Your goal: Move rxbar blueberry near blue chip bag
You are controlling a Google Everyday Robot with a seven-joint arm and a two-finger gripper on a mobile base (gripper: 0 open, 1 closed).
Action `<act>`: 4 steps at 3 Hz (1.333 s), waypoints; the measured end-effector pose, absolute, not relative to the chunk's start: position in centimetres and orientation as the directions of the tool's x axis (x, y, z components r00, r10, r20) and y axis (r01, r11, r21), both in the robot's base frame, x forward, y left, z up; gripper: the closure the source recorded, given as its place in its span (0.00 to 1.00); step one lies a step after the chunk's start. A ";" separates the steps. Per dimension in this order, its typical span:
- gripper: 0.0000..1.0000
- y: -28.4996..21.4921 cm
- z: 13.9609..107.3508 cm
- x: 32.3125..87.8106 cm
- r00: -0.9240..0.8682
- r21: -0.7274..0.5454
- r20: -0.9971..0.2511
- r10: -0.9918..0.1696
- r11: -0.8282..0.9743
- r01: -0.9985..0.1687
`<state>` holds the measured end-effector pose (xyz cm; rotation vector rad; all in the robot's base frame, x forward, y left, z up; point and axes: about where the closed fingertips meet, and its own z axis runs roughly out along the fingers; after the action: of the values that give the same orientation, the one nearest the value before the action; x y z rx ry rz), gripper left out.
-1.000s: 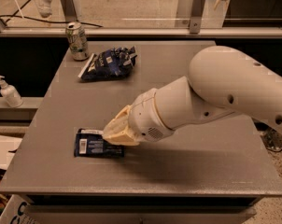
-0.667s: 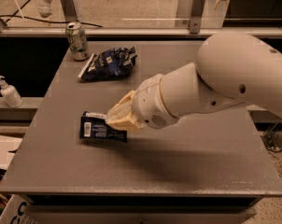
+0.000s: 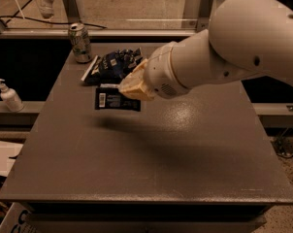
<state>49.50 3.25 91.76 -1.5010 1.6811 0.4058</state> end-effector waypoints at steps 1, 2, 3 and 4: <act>1.00 2.1 91.6 53.9 0.045 -0.322 -0.710 -0.703 0.268 -0.908; 1.00 1.4 90.8 56.2 0.036 -0.336 -0.690 -0.723 0.276 -0.901; 1.00 0.7 89.5 58.5 0.017 -0.338 -0.671 -0.741 0.285 -0.897; 1.00 0.1 88.0 60.1 -0.003 -0.337 -0.653 -0.758 0.293 -0.895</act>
Offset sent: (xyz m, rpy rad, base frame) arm 0.0954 -0.0294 -0.0216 -0.1085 -0.0452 -0.0974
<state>60.11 0.13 87.99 -1.4933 1.7850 0.2228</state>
